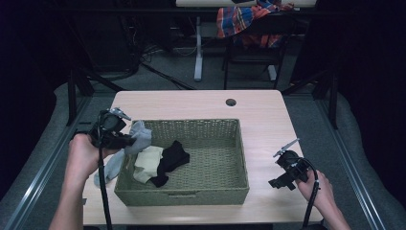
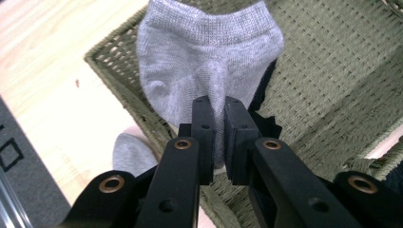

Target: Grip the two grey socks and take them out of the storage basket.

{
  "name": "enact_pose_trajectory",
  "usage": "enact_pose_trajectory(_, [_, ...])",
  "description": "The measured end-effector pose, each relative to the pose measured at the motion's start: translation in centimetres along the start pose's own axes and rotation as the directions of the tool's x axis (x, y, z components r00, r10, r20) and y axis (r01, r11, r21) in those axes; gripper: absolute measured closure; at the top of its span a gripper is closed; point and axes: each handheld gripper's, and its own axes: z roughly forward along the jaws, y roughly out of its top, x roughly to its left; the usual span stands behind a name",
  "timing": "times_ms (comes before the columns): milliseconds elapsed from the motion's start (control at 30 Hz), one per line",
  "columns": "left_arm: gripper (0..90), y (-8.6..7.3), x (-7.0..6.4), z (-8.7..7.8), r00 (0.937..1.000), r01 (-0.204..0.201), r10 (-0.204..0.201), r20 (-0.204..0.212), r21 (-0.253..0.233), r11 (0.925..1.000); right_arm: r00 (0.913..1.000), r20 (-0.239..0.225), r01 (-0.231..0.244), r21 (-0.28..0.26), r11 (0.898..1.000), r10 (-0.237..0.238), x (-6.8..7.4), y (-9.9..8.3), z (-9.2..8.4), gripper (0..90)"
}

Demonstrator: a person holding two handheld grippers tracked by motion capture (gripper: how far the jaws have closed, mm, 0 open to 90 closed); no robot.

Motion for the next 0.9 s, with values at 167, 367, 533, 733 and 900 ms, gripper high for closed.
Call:
enact_pose_trajectory(167, [84.9, -0.4, 0.5, -0.9, 0.9992, 0.017, -0.017, -0.036, -0.006, 0.9998, 1.0000, -0.002, 0.006, 0.010, 1.000, -0.006, -0.1, 0.0, 0.1, 15.6])
enact_pose_trajectory(367, [84.8, -1.4, 2.0, -1.6, 0.9972, 0.056, -0.057, -0.049, -0.025, 0.9981, 1.0000, -0.004, 0.006, 0.011, 1.000, -0.006, 0.0, 0.0, 0.1, 15.6])
enact_pose_trajectory(533, [84.7, -2.1, 3.1, -1.7, 0.9943, 0.088, -0.089, -0.057, -0.024, 0.9958, 0.9999, -0.014, 0.006, 0.008, 1.000, -0.006, -0.1, 0.0, 0.1, 15.6])
enact_pose_trajectory(733, [84.8, -3.0, 4.3, -2.0, 0.9868, 0.131, -0.133, -0.093, -0.021, 0.9911, 0.9999, -0.015, 0.004, 0.007, 1.000, -0.004, -0.1, 0.0, 0.1, 15.6])
enact_pose_trajectory(900, [84.7, -3.7, 5.1, -2.3, 0.9808, 0.161, -0.163, -0.106, -0.030, 0.9865, 1.0000, -0.009, 0.002, 0.000, 1.000, -0.002, 0.0, 0.0, 0.0, 15.6])
